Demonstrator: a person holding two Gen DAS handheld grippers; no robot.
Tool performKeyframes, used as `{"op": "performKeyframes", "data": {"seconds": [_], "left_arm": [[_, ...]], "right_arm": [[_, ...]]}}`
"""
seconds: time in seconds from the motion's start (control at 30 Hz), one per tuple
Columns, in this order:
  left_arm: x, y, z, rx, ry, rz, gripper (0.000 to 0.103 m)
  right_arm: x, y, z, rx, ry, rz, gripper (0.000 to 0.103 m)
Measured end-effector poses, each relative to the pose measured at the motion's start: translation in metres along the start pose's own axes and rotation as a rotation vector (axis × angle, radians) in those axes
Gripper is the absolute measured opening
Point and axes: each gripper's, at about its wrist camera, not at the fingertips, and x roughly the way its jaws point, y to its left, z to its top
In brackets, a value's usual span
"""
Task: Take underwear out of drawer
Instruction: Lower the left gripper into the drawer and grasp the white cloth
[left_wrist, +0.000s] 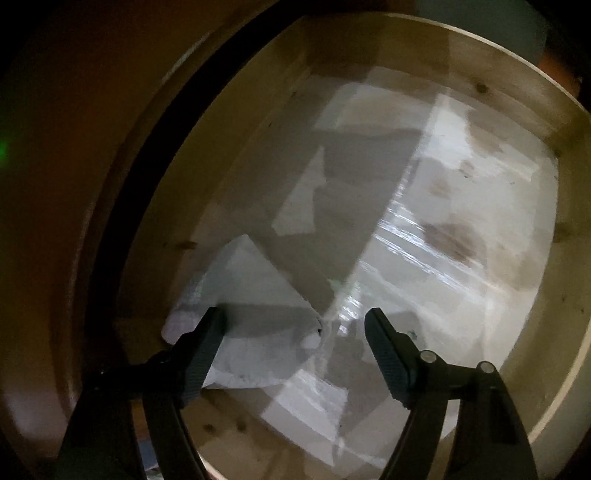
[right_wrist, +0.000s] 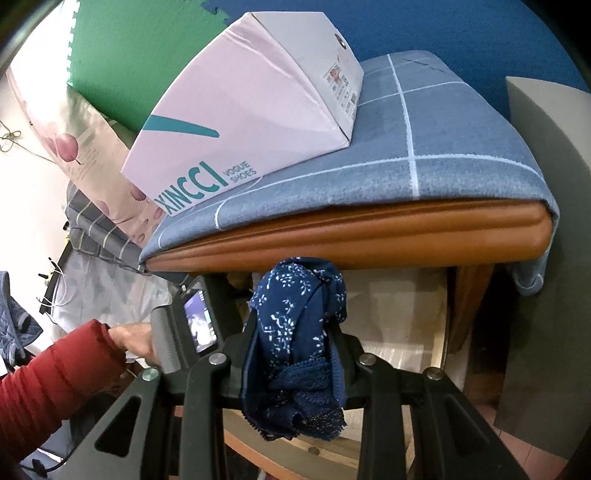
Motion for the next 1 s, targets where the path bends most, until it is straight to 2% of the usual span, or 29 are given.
{"op": "performKeyframes", "data": {"seconds": [0.23,0.37,0.47,0.5,0.67,0.7,0.8,1.0], "left_arm": [[0.009,0.015,-0.001,-0.062,-0.032,-0.04,0.076],[0.016,0.01,0.001,-0.03,-0.022,-0.051,0.083],[0.02,0.01,0.003,-0.023,-0.022,-0.058,0.083],[0.019,0.011,0.004,-0.036,-0.021,-0.069,0.077],[0.014,0.013,0.008,-0.023,-0.009,-0.004,0.041],[0.016,0.016,0.01,-0.027,-0.009,-0.01,0.037],[0.004,0.019,0.011,-0.066,-0.01,-0.065,0.028],[-0.02,0.007,0.011,-0.057,0.005,-0.15,0.025]], "right_arm": [[0.002,-0.002,0.001,0.008,0.009,0.004,0.032],[0.005,0.0,0.0,0.001,0.021,0.008,0.032],[0.007,-0.001,0.0,0.005,0.031,0.008,0.032],[0.007,-0.001,0.001,0.005,0.031,0.009,0.032],[0.005,0.0,0.0,0.003,0.023,0.003,0.032],[0.005,0.0,0.0,0.003,0.023,0.002,0.032],[0.004,0.0,0.0,0.005,0.019,0.0,0.032],[0.0,-0.003,0.0,0.014,0.006,-0.009,0.032]]}}
